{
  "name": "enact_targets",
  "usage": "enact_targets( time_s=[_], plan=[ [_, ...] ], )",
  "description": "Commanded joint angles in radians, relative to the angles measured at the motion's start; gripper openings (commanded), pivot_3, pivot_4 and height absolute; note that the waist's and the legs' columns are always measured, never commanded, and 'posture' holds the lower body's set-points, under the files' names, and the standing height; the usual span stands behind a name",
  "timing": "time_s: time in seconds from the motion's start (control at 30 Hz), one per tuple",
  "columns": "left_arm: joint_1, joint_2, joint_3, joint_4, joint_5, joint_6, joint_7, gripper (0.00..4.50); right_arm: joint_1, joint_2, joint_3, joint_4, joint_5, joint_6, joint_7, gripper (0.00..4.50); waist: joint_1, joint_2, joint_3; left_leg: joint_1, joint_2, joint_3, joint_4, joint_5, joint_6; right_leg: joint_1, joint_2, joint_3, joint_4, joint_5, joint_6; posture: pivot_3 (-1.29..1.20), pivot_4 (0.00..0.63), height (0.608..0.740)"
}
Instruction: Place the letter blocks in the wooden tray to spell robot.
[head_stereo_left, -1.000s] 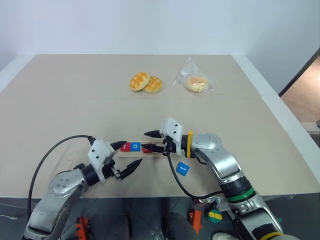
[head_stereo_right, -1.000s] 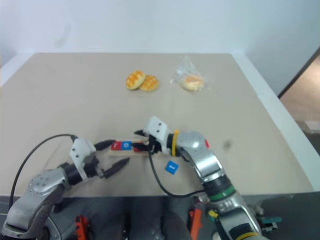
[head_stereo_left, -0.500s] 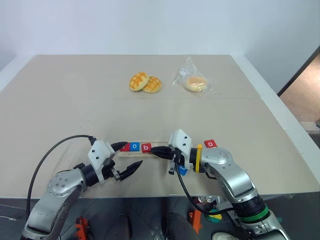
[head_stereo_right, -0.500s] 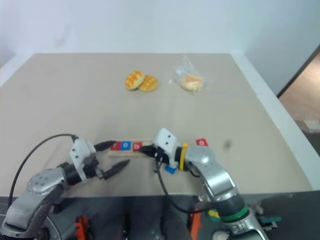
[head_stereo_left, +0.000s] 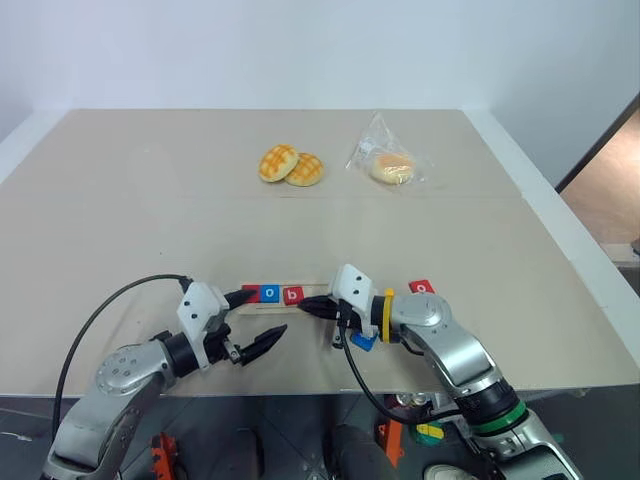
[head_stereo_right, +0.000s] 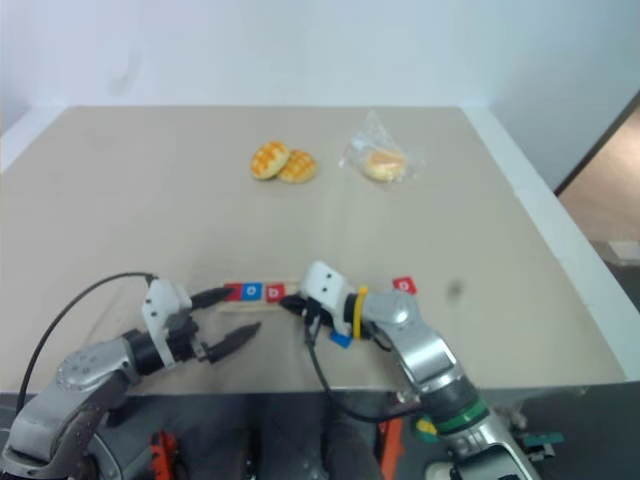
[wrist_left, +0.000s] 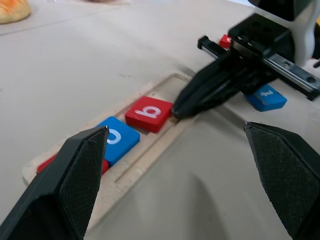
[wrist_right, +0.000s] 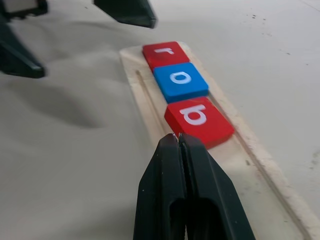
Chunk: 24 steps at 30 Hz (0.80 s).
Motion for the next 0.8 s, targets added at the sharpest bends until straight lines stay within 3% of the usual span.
enact_targets(
  time_s=[0.03,0.47,0.8],
  plan=[
    [0.003,0.006,0.004,-0.042,0.004,-0.015,0.003,4.5,-0.027,0.01,-0.003,0.006,-0.006,-0.04,-0.003,0.03,0.0,0.0,0.0,0.0,0.0,0.0,0.0,0.0,0.0,0.0,0.0,0.0,0.0,0.0,0.0,0.0,0.15,0.74],
    [0.004,0.002,-0.005,-0.034,0.026,-0.022,0.003,4.5,-0.059,0.036,0.008,0.018,-0.012,-0.06,0.013,0.03,0.0,0.0,0.0,0.0,0.0,0.0,0.0,0.0,0.0,0.0,0.0,0.0,0.0,0.0,0.0,0.0,0.15,0.74],
    [-0.015,0.004,-0.009,-0.027,0.026,-0.024,-0.008,4.5,-0.078,-0.04,-0.092,0.083,-0.019,-0.087,-0.02,0.03,0.0,0.0,0.0,0.0,0.0,0.0,0.0,0.0,0.0,0.0,0.0,0.0,0.0,0.0,0.0,0.0,0.15,0.74]
  ],
)
